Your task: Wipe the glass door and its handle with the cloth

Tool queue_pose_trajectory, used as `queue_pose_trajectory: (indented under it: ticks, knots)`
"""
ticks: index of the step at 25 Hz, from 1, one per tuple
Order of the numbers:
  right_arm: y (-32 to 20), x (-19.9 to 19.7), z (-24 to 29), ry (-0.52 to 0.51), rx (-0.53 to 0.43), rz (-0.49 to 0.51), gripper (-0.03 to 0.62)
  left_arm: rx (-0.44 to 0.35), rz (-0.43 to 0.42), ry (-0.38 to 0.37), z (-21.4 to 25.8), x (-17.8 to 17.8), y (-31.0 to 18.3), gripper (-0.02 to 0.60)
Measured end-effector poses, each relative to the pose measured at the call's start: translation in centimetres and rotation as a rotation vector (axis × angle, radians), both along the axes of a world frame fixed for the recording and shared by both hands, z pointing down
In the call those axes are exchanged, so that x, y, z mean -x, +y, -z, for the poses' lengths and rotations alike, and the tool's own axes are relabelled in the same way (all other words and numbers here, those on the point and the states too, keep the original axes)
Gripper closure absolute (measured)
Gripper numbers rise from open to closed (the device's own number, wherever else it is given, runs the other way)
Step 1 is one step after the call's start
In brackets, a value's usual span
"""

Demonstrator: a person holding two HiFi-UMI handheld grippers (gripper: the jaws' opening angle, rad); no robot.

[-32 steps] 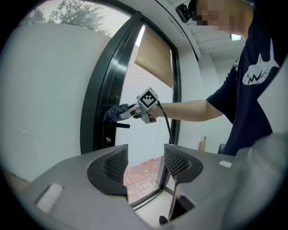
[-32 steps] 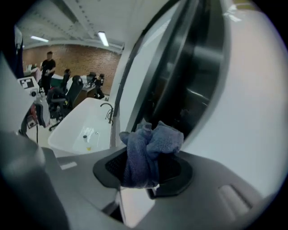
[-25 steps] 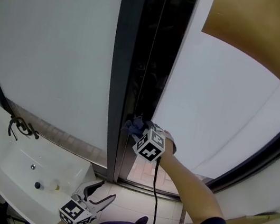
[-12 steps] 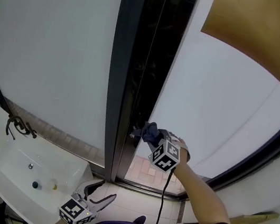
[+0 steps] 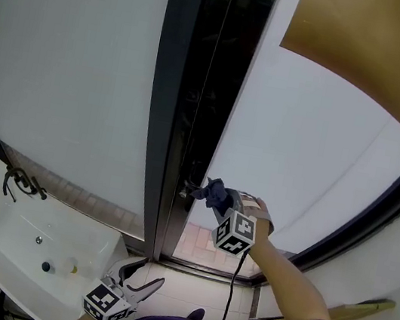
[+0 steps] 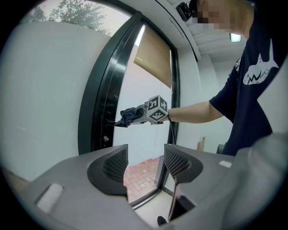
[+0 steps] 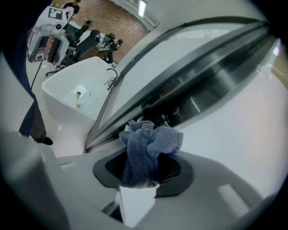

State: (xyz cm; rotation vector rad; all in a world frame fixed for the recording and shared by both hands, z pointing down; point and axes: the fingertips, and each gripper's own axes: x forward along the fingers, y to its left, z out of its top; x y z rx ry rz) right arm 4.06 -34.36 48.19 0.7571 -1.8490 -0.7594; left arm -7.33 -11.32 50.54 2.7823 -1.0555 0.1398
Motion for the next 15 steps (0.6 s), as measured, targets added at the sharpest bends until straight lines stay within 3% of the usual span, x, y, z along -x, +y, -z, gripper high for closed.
queue_pose_trajectory:
  ticks: [6,10,15]
  knots:
    - [1.1,7.7,-1.4,0.241,-0.187,0.215,0.444,-0.014,0.021,0.005,0.4,0.5,0.3,0.333]
    - [-0.6,10.0,-2.8,0.362,-0.267,0.254,0.444,-0.007,0.042,0.01,0.2,1.1,0.5,0.333]
    - [-1.4,9.6,-4.2,0.417,-0.293,0.279,0.444,0.023,0.055,0.011,-0.2,1.6,0.8,0.333]
